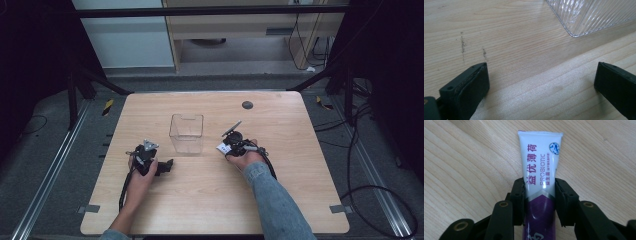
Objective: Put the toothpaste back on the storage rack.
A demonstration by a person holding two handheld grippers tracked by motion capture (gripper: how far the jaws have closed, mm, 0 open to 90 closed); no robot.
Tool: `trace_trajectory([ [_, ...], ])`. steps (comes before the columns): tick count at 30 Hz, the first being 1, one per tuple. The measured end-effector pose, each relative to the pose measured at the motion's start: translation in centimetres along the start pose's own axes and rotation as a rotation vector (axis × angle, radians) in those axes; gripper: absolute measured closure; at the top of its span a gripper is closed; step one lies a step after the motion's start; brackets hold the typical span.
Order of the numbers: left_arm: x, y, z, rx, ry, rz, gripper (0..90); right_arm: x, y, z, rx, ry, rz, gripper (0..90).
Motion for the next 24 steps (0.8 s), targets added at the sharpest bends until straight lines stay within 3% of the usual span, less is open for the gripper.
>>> trace_trajectory([
  [7,0.0,0.0,0.0,0.0,0.0,0.0,0.0,-0.1,0.2,-0.2,0.018,-0.007,-0.008,71.6],
  [10,0.0,0.0,0.0,0.001,0.0,0.0,0.0,-0.1,0.0,-0.8,0.012,-0.045,0.003,77.3],
  [24,0.0,0.0,0.0,0.002,-0.001,0.001,0.0,0.9,-1.1,-3.9,-0.008,-0.18,0.072,78.6],
])
Point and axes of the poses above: each handheld gripper's, and its own axes: z roughly forward along the jaws, x roughly out of its underside, y roughly to its left, the point moved 1 cm from there along z, roughly forward along the jaws, and after that the axes turned 3 degrees about -y, right-handed, at the moved point
